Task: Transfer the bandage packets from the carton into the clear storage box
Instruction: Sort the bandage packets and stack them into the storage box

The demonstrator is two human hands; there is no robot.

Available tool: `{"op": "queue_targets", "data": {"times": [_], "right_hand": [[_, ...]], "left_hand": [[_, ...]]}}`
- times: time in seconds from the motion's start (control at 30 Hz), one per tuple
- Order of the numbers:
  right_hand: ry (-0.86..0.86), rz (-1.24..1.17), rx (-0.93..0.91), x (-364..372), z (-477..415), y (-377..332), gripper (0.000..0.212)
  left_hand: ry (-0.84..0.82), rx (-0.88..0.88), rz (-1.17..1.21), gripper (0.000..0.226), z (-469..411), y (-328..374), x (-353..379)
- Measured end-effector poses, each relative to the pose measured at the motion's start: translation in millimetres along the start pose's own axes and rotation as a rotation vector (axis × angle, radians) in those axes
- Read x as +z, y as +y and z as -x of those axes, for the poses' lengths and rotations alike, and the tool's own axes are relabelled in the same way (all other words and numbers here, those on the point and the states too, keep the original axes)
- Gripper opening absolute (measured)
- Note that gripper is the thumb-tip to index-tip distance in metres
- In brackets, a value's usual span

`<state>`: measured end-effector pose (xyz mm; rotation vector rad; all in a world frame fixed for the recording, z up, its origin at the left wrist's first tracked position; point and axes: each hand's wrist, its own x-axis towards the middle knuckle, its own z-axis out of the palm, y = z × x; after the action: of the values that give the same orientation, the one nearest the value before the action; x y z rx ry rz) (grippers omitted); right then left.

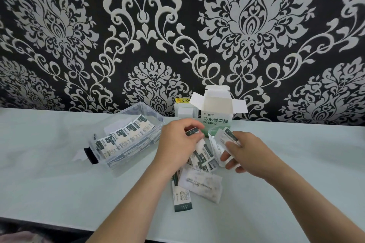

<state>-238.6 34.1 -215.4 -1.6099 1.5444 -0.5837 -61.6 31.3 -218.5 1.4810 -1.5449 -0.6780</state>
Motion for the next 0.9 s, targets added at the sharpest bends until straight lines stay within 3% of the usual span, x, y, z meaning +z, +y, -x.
{"op": "queue_targets", "data": {"times": [0.2, 0.4, 0.77, 0.9], "right_hand": [[0.059, -0.07, -0.057, 3.5, 0.7, -5.7, 0.023], [-0.074, -0.313, 0.006, 4.3, 9.2, -12.7, 0.017], [-0.226, -0.41, 0.003, 5.6, 14.9, -9.6, 0.03], [-0.222, -0.424, 0.006, 6.0, 15.6, -13.6, 0.037]], "left_hand": [[0.085, 0.049, 0.09, 0.021, 1.1, 3.1, -15.6], [-0.06, -0.093, 0.31, 0.014, 3.9, 9.6, -19.5], [-0.246, -0.151, 0.28, 0.026, 3.5, 14.7, -2.9], [-0.207, -0.16, 0.317, 0.019, 3.7, 15.0, -5.3]]}}
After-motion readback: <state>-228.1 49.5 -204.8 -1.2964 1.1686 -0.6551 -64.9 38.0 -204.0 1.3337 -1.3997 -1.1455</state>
